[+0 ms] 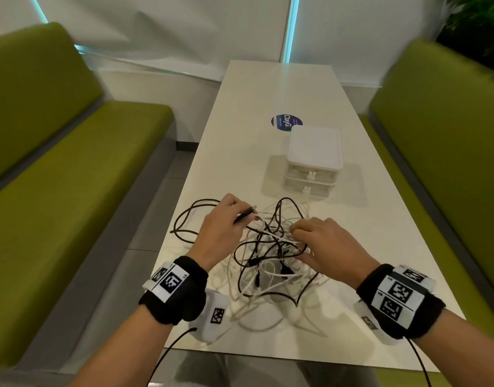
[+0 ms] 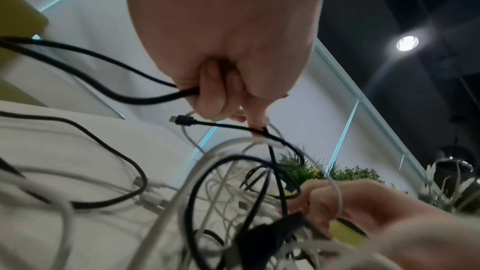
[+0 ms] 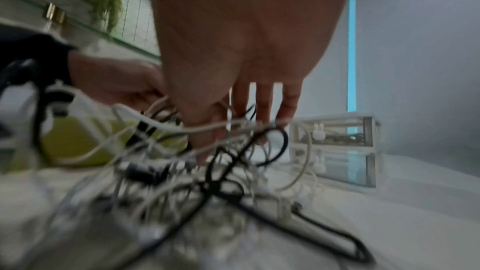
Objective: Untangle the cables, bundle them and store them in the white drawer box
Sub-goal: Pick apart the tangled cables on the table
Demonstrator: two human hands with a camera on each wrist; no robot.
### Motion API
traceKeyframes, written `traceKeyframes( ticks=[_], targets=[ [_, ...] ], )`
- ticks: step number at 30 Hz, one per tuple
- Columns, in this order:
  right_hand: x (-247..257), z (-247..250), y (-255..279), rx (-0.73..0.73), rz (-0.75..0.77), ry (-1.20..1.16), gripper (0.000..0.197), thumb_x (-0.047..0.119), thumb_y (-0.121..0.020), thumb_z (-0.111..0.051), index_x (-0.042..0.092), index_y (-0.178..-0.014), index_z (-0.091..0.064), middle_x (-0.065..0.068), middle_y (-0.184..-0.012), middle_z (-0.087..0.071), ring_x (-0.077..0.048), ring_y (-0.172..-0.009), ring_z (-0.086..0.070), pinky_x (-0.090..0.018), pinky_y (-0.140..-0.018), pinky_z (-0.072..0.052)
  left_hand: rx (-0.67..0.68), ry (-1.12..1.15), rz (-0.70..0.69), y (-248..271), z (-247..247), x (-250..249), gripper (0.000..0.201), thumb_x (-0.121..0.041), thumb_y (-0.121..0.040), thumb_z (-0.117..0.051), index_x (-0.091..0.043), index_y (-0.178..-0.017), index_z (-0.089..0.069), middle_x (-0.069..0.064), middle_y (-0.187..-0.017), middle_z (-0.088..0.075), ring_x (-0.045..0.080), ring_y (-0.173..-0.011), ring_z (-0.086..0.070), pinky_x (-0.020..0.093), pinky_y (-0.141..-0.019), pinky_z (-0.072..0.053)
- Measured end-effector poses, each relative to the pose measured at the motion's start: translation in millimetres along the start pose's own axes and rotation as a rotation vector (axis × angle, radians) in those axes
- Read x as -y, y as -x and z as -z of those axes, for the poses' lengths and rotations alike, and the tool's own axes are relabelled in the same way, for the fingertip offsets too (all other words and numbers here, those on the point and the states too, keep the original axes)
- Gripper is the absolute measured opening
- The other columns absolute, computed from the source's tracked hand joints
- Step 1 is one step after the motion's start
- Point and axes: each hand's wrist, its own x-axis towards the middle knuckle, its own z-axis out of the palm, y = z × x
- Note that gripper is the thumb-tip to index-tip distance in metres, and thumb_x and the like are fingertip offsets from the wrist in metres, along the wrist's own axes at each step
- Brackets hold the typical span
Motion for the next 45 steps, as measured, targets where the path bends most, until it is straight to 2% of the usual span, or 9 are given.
traceKeyframes(
  ticks=[4, 9, 11, 16, 23, 27, 32, 41, 45],
  targets=[
    [-1.3, 22.2, -3.2, -0.064, -0.052, -0.308, 0.027, 0.029, -0.071, -0.058, 0.028, -0.098, -0.064, 0.013, -0.128, -0.060, -0.017, -0.132, -0.032, -0.036, -0.099, -0.030, 0.112, 0.142, 0.021, 2.7, 3.5, -7.9, 0.019, -0.018, -0.095, -0.060, -0.034, -0.095, -0.071, -0.006, -0.100, -0.057, 0.008, -0.096, -0.059, 0.024, -0.085, -0.046],
    [40.2, 37.1, -32.0, -0.384, -0.212, -0.622, 0.023, 0.016, -0.093, -0.052, 0.015, -0.108, -0.070, 0.004, -0.110, -0.070, -0.008, -0.105, -0.058, -0.022, -0.091, -0.043, 0.064, 0.174, 0.024, -0.5, -2.6, -17.2, 0.007, -0.025, -0.092, -0.065, -0.024, -0.088, -0.072, 0.000, -0.092, -0.062, 0.017, -0.088, -0.060, 0.039, -0.081, -0.049],
    [51.6, 31.3, -41.8, -0.306, -0.319, -0.825, 0.024, 0.019, -0.099, -0.051, 0.015, -0.117, -0.067, 0.004, -0.102, -0.072, -0.006, -0.093, -0.065, -0.025, -0.087, -0.051, 0.011, 0.143, 0.012, -1.3, -2.9, -18.1, 0.011, -0.024, -0.092, -0.065, -0.017, -0.086, -0.070, 0.002, -0.088, -0.062, 0.020, -0.084, -0.060, 0.044, -0.078, -0.049],
    [46.8, 18.5, -47.0, 0.078, -0.274, -0.672, 0.014, 0.031, -0.088, -0.066, 0.021, -0.099, -0.068, 0.004, -0.090, -0.071, -0.014, -0.084, -0.065, -0.040, -0.082, -0.054, -0.177, 0.080, -0.018, -4.6, 8.1, -20.0, 0.014, -0.022, -0.093, -0.062, -0.017, -0.087, -0.074, -0.004, -0.086, -0.061, 0.004, -0.076, -0.056, 0.013, -0.068, -0.038],
    [37.7, 28.1, -58.7, 0.028, -0.285, -0.481, 0.030, 0.023, -0.092, -0.061, 0.030, -0.065, -0.048, 0.008, -0.070, -0.056, -0.015, -0.070, -0.054, -0.023, -0.055, -0.034, -0.374, 0.219, -0.007, -2.1, 13.2, -30.3, 0.018, -0.016, -0.095, -0.059, -0.022, -0.082, -0.071, -0.001, -0.089, -0.064, 0.010, -0.081, -0.060, 0.020, -0.072, -0.045],
    [35.4, 22.4, -50.6, 0.247, -0.267, -0.384, 0.027, 0.025, -0.084, -0.070, 0.026, -0.107, -0.057, 0.009, -0.100, -0.066, -0.014, -0.092, -0.060, -0.024, -0.076, -0.044, -0.559, 0.454, 0.142, -9.0, 31.7, -28.5, 0.019, -0.018, -0.097, -0.055, -0.022, -0.083, -0.068, -0.006, -0.089, -0.068, 0.000, -0.084, -0.060, 0.017, -0.076, -0.042],
    [27.8, 2.7, -36.9, 0.197, -0.274, -0.526, 0.033, 0.051, -0.081, -0.071, 0.027, -0.100, -0.058, 0.012, -0.092, -0.068, -0.010, -0.090, -0.063, -0.035, -0.085, -0.049, -0.443, 0.226, 0.138, -12.5, 43.5, -16.2, 0.023, -0.024, -0.097, -0.055, -0.034, -0.078, -0.065, -0.012, -0.088, -0.063, 0.000, -0.083, -0.057, 0.007, -0.067, -0.037],
    [20.3, 15.2, -38.1, -0.076, -0.389, -0.710, 0.038, 0.031, -0.104, -0.044, 0.021, -0.071, -0.059, -0.002, -0.070, -0.069, -0.010, -0.062, -0.062, -0.028, -0.063, -0.045, -0.480, -0.049, 0.078, -1.8, 27.8, 4.4, 0.029, -0.010, -0.098, -0.053, -0.019, -0.123, -0.066, -0.003, -0.116, -0.057, 0.007, -0.096, -0.057, 0.024, -0.084, -0.049],
    [21.1, 14.8, -40.1, -0.097, -0.367, -0.571, 0.030, 0.030, -0.103, -0.041, 0.017, -0.086, -0.061, -0.001, -0.077, -0.068, -0.021, -0.073, -0.066, -0.036, -0.073, -0.052, -0.411, -0.143, -0.200, 2.2, 20.6, -27.3, 0.058, 0.006, -0.090, -0.049, -0.020, -0.143, -0.047, -0.002, -0.142, -0.044, -0.003, -0.083, -0.052, 0.008, -0.057, -0.037]
  ],
)
